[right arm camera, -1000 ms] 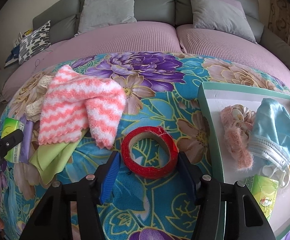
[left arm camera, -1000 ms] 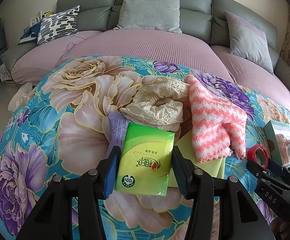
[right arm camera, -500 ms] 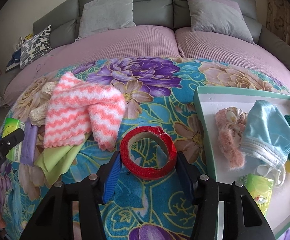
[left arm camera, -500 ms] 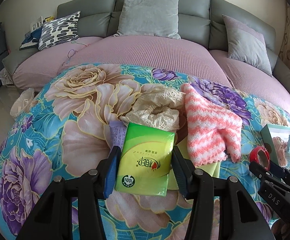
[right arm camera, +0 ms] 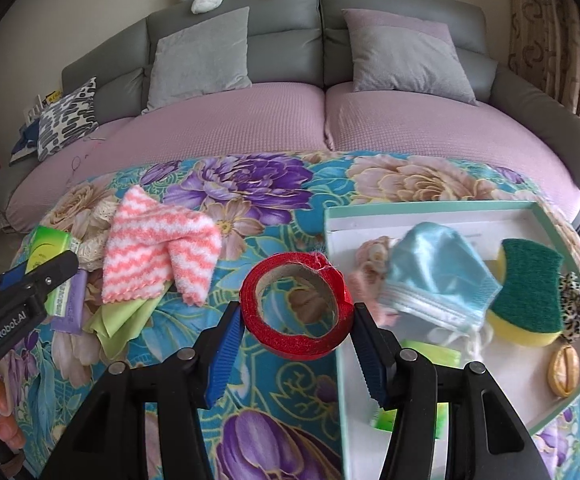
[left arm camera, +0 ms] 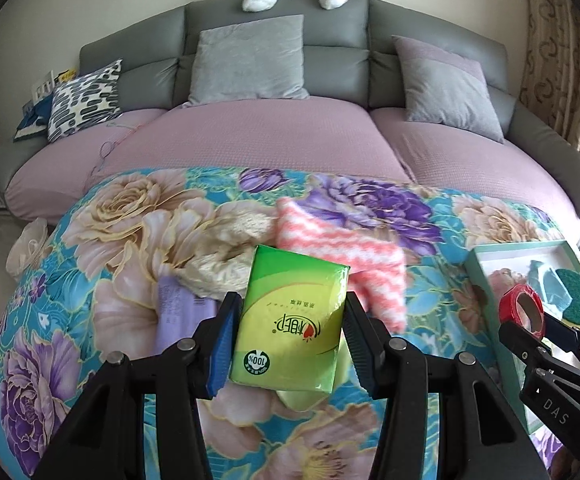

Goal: Organize soft objects
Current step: 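Close right tool on the red tape roll while left tool holds the tissue pack, then carry the tissue pack and red tape roll over the white tray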

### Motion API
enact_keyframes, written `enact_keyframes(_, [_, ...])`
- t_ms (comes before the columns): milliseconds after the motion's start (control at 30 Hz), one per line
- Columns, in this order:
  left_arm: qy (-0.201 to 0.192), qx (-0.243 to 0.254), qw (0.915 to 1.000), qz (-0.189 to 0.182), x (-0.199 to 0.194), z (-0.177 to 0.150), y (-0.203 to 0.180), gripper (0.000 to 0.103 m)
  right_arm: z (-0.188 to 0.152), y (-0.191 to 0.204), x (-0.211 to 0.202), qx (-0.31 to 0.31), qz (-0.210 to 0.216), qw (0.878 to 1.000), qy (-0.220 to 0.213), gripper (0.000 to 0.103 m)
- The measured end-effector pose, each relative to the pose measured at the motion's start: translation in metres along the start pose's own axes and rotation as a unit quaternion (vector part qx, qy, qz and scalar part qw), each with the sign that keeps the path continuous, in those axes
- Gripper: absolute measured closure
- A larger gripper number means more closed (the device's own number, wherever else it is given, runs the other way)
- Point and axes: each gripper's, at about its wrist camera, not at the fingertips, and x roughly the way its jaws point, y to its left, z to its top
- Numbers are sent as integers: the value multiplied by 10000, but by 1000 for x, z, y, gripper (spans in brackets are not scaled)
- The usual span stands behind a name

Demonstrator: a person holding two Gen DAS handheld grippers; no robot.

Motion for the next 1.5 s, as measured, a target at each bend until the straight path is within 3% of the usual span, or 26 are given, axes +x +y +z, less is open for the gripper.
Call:
enact_keyframes(300, [-96, 418, 9986, -318, -10, 2, -63, 51, -5, -60, -31, 433, -339, 9984, -119, 46])
enact_keyframes(667, [-86, 1047, 9927, -597, -14, -7, -140, 51, -28, -149, -40, 983, -731, 9922, 212, 46])
enact_keyframes(1133, [141, 1804, 9762, -1198, -13, -31, -223, 50, -43, -176, -28, 1083, -446, 9921, 441, 46])
enact_keyframes(1500, [376, 2163, 9672, -1274, 5, -45, -253, 50, -42, -191, -20, 1379, -494, 9886, 351, 46])
